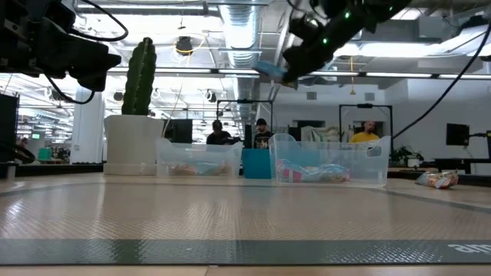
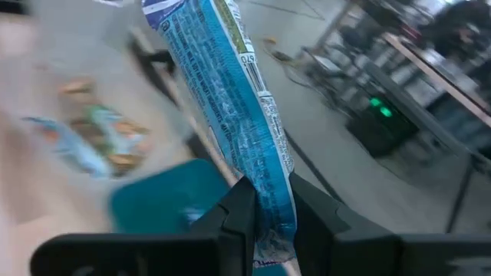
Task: Pick and place Granola Bars by type
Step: Put the blue granola bar into the blue bin
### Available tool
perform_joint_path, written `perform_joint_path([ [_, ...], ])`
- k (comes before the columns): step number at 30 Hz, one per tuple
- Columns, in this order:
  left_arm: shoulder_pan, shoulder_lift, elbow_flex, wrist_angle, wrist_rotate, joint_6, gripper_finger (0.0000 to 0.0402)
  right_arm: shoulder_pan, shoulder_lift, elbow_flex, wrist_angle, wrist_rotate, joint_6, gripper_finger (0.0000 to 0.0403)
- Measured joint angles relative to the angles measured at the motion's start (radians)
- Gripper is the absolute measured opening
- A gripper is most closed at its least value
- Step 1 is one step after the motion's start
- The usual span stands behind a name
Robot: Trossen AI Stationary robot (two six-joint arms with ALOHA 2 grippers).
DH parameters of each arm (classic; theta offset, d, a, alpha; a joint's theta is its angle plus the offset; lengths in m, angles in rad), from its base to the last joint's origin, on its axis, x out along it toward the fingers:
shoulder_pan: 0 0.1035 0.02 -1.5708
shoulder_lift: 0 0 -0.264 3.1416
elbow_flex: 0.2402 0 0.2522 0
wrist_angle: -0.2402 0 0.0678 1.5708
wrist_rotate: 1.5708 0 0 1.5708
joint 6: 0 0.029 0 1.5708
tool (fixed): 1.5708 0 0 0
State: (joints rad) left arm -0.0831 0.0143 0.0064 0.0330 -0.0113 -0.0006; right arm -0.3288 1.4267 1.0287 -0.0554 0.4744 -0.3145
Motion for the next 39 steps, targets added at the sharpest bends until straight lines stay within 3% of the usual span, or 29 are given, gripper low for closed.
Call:
perform_joint_path([
  [8, 0.000, 0.000, 0.000, 0.000, 0.000, -0.003, 0.0135, -0.147, 0.070, 0.000, 0.004, -0.004, 0.000, 0.0056],
  [22, 0.000, 0.000, 0.000, 0.000, 0.000, -0.010, 0.0135, -0.158, 0.188, 0.000, 0.007, -0.129, -0.101, 0.0056],
  [39, 0.000, 0.000, 0.000, 0.000, 0.000, -0.009, 0.0135, -0.180, 0.264, 0.000, -0.054, -0.140, -0.166, 0.0056],
])
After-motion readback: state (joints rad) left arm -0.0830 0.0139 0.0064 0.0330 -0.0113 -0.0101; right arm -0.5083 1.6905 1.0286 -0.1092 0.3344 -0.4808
